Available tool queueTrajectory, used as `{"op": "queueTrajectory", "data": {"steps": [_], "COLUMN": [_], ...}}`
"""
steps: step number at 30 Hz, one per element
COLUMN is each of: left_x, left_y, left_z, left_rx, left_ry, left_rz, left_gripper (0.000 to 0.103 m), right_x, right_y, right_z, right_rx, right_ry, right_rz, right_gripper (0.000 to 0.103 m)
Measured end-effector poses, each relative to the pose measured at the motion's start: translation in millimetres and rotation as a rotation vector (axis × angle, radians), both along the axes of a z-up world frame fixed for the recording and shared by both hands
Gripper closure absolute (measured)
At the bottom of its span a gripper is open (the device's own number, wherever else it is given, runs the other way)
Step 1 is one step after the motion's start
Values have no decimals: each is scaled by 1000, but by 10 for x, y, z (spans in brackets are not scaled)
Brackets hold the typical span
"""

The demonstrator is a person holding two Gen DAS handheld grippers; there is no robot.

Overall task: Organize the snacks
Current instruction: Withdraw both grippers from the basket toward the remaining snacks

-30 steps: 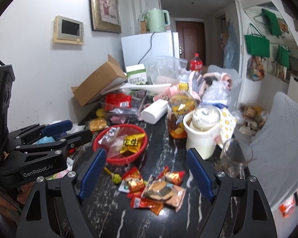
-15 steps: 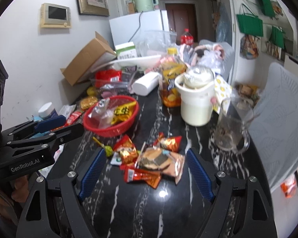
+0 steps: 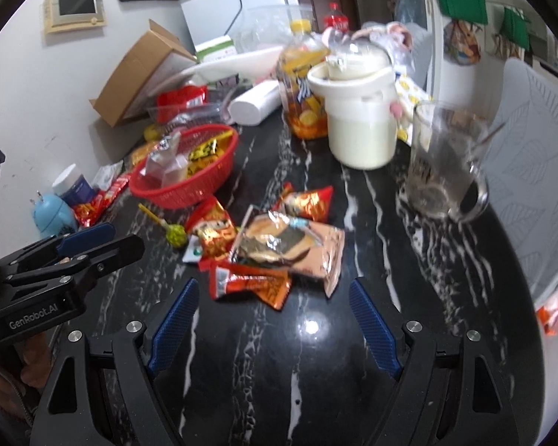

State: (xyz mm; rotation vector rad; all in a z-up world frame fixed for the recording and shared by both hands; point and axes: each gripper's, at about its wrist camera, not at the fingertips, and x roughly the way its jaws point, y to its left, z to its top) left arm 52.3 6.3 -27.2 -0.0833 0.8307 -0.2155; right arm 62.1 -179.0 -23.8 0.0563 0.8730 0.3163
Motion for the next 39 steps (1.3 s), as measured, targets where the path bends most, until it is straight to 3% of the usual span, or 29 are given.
{"op": "queueTrajectory", "data": {"steps": [11, 21, 28, 39], "left_x": [102, 191, 301, 519], "left_y": [118, 308, 433, 470], "left_z": [-348, -420, -430, -483], "left_rx": [-18, -34, -41, -52], "left_ry": [102, 119, 115, 106], "left_rz": [46, 90, 115, 114], "left_gripper": [45, 45, 45, 45], "right_x": [62, 257, 465, 624], "right_y": [97, 304, 379, 283], "right_z": [-334, -598, -613, -591], "right_rx": [51, 195, 240, 207], "right_ry": [103, 230, 242, 230], "right_rz": [53, 125, 113, 5], "right_gripper": [20, 36, 36, 36]}}
